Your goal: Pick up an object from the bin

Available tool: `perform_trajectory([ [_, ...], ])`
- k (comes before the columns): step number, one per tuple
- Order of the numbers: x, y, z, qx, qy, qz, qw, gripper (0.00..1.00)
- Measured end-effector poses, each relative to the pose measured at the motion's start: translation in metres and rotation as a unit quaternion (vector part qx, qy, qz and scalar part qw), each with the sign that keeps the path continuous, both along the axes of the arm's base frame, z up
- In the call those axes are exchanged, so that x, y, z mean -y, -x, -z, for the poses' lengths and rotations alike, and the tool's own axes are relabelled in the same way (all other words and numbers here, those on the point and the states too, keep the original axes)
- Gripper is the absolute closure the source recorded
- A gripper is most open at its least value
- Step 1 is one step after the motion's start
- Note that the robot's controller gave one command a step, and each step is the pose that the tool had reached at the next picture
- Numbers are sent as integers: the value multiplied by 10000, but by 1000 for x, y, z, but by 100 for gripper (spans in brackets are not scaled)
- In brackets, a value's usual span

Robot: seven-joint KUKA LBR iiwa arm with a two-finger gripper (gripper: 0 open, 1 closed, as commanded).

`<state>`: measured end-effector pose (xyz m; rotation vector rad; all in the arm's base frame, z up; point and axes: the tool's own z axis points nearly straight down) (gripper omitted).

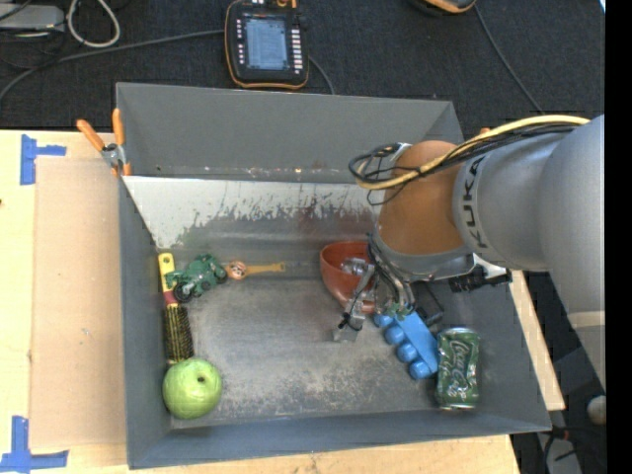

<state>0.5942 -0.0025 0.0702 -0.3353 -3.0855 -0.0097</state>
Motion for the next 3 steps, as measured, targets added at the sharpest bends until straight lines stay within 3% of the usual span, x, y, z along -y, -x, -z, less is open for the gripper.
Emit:
perform_trajectory([
  [1,0,0,0,-1,1,-1,10000,100],
  [3,2,-2,-70,74,13,3,10000,100],
])
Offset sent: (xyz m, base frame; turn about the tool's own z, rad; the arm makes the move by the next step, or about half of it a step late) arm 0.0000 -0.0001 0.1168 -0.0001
